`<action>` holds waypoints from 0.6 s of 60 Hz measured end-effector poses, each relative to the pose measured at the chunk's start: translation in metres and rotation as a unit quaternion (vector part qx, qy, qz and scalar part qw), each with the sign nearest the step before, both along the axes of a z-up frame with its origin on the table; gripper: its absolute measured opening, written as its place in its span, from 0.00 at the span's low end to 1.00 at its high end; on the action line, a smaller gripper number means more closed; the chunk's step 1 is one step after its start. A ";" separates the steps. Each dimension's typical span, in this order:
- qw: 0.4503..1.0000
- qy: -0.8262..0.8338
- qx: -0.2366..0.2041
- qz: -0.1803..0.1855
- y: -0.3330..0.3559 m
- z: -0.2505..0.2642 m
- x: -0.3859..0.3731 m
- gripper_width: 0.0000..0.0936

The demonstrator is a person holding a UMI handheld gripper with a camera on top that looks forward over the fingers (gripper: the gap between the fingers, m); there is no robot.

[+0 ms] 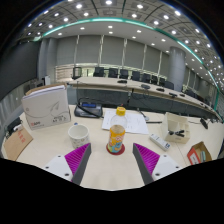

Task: Pour water

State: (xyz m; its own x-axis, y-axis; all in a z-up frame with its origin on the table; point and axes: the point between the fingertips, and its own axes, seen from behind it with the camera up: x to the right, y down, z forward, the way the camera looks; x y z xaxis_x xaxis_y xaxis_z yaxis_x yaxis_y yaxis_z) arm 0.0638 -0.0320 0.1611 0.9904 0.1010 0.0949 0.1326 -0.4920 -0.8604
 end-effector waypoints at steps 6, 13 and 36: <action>1.000 -0.002 -0.003 -0.016 -0.063 0.036 -0.020 0.92; 1.000 0.006 -0.007 -0.009 -0.122 0.060 -0.051 0.92; 0.999 0.021 -0.008 -0.023 -0.211 0.082 -0.067 0.92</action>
State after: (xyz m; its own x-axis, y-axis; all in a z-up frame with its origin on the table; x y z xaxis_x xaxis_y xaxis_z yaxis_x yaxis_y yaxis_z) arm -0.0027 -0.2433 0.2429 0.9972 0.0554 0.0510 0.0721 -0.5100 -0.8571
